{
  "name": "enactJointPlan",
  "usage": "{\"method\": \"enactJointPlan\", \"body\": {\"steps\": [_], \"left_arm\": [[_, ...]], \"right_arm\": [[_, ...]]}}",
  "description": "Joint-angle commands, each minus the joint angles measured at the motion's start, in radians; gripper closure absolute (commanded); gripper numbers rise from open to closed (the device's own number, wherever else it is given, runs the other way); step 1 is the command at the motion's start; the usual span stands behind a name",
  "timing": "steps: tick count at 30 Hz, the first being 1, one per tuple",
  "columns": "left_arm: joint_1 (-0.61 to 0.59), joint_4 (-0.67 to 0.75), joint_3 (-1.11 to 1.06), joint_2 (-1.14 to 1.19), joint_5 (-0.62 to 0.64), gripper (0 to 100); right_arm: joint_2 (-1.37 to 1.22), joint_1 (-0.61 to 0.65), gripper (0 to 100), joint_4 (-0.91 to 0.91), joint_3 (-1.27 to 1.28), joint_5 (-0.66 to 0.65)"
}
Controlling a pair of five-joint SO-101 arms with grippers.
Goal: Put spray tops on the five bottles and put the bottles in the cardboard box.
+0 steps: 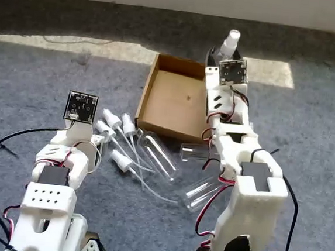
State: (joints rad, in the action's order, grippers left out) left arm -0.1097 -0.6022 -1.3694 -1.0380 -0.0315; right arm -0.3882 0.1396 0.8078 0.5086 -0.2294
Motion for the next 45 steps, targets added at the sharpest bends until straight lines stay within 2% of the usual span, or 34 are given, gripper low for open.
{"method": "enactJointPlan", "body": {"steps": [1,9,15,18,23,40,45], "left_arm": [[0.018,0.018,0.004,-0.012,0.003,82],[0.018,0.018,0.002,-0.012,0.003,82],[0.018,0.018,0.002,-0.012,0.003,82],[0.018,0.018,0.002,-0.012,0.003,82],[0.018,0.018,0.002,-0.012,0.003,82],[0.018,0.018,0.002,-0.012,0.003,82],[0.018,0.018,0.002,-0.012,0.003,82]], "right_arm": [[-0.004,-0.015,99.3,0.024,-0.064,0.006],[-0.036,-0.016,99.3,0.024,-0.065,-0.002],[-0.041,0.007,98.8,0.024,-0.065,-0.140],[-0.041,0.010,97.8,0.024,-0.065,-0.137],[-0.041,0.010,87.5,0.024,-0.064,-0.137],[-0.038,0.010,84.8,0.024,-0.058,-0.135],[-0.033,0.007,79.8,-0.050,-0.064,-0.052]]}}
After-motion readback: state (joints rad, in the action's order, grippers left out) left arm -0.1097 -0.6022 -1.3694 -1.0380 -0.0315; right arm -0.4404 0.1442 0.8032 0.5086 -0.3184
